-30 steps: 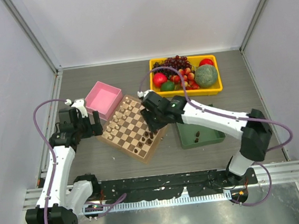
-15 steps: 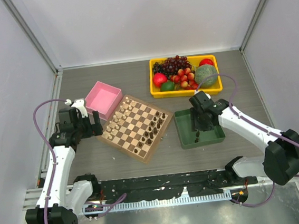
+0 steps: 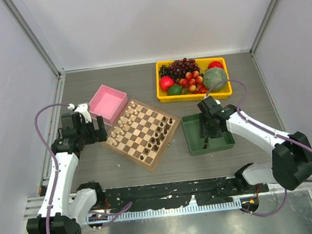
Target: Set up the chess pieces on the board
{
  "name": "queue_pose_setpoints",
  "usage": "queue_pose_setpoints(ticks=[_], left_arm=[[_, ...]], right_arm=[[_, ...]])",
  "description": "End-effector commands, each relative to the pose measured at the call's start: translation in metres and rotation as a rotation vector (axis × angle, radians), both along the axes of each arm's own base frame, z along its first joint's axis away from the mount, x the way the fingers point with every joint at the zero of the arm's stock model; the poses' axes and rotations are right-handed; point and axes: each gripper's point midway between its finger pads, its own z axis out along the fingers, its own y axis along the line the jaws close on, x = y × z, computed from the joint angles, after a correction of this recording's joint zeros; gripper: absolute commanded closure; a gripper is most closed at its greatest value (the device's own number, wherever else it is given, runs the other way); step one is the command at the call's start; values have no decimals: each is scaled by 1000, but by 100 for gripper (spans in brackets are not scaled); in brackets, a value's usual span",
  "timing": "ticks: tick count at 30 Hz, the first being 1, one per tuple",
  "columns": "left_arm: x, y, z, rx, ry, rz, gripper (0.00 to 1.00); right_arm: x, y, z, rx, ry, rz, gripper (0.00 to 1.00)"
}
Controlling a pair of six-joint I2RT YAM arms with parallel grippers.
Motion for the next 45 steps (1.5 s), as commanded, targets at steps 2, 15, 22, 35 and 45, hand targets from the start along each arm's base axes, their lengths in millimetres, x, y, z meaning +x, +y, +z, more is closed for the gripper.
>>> queue_pose_setpoints(ticks=[2,15,22,35,45], left_arm=[[7,-1,18,7,-55,-13,1],[7,0,17,8,-50,-12,1],[7,-1,17,7,-50,-13,1],[7,-1,17,5,-50,-15,1],[7,-2,19,3,-57,-15,1]], right_arm=[[17,5,-7,6,-20,-25,50],[17,-2,-27,-38,14,-42,61],[14,-3,-30,-38,23,-43,65],[34,5,50,17,-177,31,93],[8,86,102,168,-221,322,93]])
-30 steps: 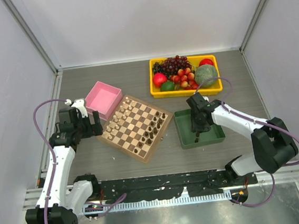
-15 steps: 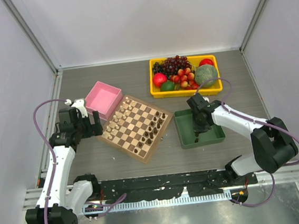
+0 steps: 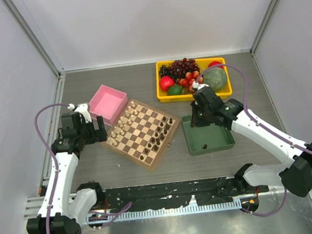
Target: Set up the chess pieces on the board
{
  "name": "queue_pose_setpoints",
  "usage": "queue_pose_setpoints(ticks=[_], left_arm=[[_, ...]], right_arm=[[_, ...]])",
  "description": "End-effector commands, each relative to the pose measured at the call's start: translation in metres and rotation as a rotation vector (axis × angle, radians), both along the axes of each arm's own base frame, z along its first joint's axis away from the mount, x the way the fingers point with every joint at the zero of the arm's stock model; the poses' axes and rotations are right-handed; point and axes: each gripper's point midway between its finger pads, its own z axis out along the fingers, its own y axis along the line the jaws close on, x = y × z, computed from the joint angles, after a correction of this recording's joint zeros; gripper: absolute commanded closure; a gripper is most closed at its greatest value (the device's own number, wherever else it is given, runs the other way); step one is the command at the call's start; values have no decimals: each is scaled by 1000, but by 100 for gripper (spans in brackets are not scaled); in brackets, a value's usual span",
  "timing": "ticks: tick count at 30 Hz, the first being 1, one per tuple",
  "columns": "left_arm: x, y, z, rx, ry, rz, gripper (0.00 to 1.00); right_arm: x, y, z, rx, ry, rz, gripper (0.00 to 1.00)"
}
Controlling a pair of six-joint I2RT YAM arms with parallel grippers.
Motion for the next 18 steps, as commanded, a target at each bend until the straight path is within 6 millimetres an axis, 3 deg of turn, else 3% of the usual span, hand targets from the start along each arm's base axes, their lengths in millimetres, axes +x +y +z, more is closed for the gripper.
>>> queue_pose_setpoints(ticks=[1,5,9,14,18], left_arm=[[7,-2,18,1,-53,-17,1],[7,-3,18,-2,-54,-20,1],[7,-3,19,-2,-58,-20,1],[7,-3,20,-3,-61,-21,1],[7,-3,20,-3,-62,-21,1]], right_arm=[[-27,44,12,28,29,183,93],[-58,86,3,-5,78,342,93],[-77,118,1,-1,87,442,93],[-87,158,5,3,62,555,93],[-89,181,-3,-40,43,624,93]])
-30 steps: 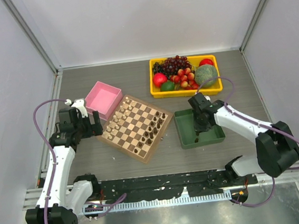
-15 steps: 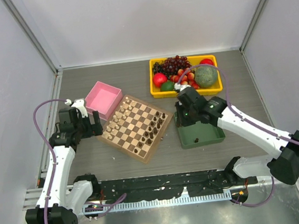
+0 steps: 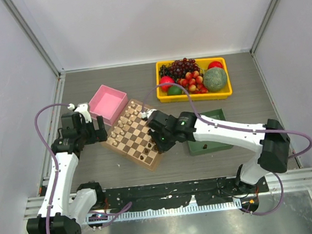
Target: Set up the chess pieces on the board
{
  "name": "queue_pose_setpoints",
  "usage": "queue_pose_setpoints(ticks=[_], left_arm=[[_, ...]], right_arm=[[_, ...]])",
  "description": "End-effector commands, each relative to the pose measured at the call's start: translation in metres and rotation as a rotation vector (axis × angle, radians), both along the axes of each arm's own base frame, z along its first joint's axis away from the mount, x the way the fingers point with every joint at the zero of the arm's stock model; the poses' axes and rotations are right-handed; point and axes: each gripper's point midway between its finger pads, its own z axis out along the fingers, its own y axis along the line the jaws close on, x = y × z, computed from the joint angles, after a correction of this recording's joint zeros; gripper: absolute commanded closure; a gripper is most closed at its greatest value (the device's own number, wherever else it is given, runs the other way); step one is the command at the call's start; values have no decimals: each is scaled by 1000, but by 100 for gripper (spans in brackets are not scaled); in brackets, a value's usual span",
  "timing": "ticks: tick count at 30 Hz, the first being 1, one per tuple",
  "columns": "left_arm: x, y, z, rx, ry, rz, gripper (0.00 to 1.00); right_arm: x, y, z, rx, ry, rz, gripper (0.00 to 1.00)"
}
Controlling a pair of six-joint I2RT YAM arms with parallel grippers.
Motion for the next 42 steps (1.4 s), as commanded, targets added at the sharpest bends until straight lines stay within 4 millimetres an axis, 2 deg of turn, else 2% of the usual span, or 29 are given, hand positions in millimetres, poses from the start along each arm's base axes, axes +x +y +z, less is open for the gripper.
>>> queue_pose_setpoints(ticks=[1,9,14,21,42], left_arm=[[7,-2,21,0,-65,-18,1],[7,0,21,9,-68,-11,1],[7,-1,21,7,-68,-13,1],[7,0,21,8,-67,-12,1],[7,0,20,9,-65,-13,1]], right_arm=[[4,34,3,12,-51,84,93],[10,59,-8,-6,-67,139,93],[14,64,-24,-50,-63,160,94],[22,72,-35,-78,-75,164,93],[21,61,-65,-136,-44,122,93]])
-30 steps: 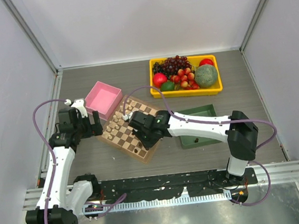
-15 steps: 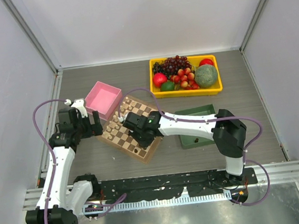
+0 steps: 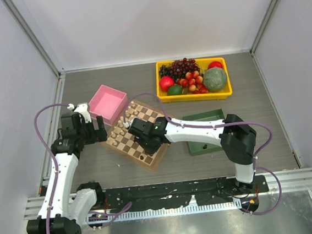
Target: Set up the chess pieces on the board
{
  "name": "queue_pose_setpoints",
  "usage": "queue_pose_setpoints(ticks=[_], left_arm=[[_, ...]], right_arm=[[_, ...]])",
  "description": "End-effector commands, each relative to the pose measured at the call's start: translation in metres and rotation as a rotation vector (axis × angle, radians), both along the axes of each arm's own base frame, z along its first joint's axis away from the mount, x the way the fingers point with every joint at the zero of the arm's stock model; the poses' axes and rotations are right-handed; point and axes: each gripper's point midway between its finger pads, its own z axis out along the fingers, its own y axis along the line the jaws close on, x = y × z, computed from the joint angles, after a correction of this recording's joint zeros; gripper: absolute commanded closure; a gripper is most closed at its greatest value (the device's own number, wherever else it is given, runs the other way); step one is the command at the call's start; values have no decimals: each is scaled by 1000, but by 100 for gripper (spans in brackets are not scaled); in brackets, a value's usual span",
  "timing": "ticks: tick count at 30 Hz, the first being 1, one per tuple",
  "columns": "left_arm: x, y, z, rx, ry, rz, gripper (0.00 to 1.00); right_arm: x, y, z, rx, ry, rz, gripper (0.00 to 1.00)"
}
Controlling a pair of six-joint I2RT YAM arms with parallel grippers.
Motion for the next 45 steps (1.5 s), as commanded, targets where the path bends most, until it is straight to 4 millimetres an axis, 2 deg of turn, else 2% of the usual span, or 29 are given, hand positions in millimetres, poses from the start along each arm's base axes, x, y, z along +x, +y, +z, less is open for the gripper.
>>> queue_pose_setpoints(ticks=[1,13,24,30,36,41,45], left_arm=[[7,-1,18,8,-57,-13,1],[7,0,18,11,-53,-9,1],[7,-1,17,7,-52,-12,1],[7,0,17,7,-52,-11,1],[7,0,18,8,-53,-9,1],[6,0,17,7,-50,-10,1],[7,0,18,7,-53,-8,1]], right_arm=[[3,-1,-2,-2,-16,-23,93],[5,-3,-12,-17,-18,-25,92],[10,-2,-12,-6,-30,-40,88],[8,-2,-13,-4,-22,-37,81],[10,7,5,69,-45,-12,64],[11,8,27,103,-74,-3,58],[11,2,58,138,-114,9,57]])
